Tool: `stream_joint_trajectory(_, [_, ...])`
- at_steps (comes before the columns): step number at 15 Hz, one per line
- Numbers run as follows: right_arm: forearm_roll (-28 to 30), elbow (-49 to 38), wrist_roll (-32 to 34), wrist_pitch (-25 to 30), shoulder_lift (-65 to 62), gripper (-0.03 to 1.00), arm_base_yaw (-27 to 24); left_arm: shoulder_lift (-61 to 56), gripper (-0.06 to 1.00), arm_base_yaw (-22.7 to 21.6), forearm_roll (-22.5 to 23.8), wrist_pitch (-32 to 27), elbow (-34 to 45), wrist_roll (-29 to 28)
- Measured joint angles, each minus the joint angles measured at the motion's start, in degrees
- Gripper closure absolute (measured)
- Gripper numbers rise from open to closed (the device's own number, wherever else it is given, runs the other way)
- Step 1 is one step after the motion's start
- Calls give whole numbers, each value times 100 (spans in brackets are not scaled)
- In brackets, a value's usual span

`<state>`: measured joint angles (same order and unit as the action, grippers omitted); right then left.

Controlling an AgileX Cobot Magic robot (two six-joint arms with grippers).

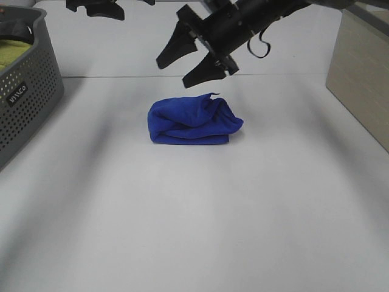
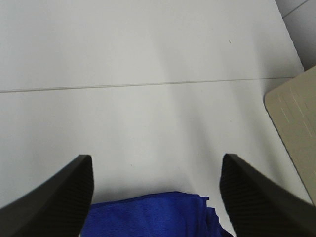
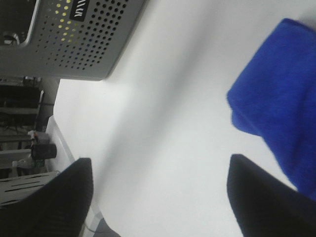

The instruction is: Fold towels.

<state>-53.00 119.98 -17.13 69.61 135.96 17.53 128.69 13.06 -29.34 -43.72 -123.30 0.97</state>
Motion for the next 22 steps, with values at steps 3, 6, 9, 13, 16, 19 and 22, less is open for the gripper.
stream_joint_trajectory(3, [-424, 0, -46, 34, 544, 23, 109, -23, 26, -29, -17, -46, 0, -52])
stream_joint_trajectory(6, [-458, 0, -40, 40, 1043, 23, -258, -23, 26, -40, -17, -155, 0, -57])
stream_joint_trajectory(9, [-567, 0, -40, 40, 1203, 23, -785, -23, 25, -40, -17, -195, 0, -57])
stream_joint_trajectory(13, [-596, 0, -40, 40, 1203, 23, -997, -23, 25, -40, -17, -252, 0, -97])
stream_joint_trajectory(16, [-487, 0, -40, 29, 888, 23, -997, -69, 25, -40, 23, -510, 0, 11])
stream_joint_trajectory(19, [533, 0, 206, 6, -178, 23, -997, -453, 25, -40, 619, -1346, 0, 355])
stream_joint_trajectory(22, [1914, -103, 842, -6, -1129, 23, -997, -888, 25, -40, 1312, -2166, -6, 160])
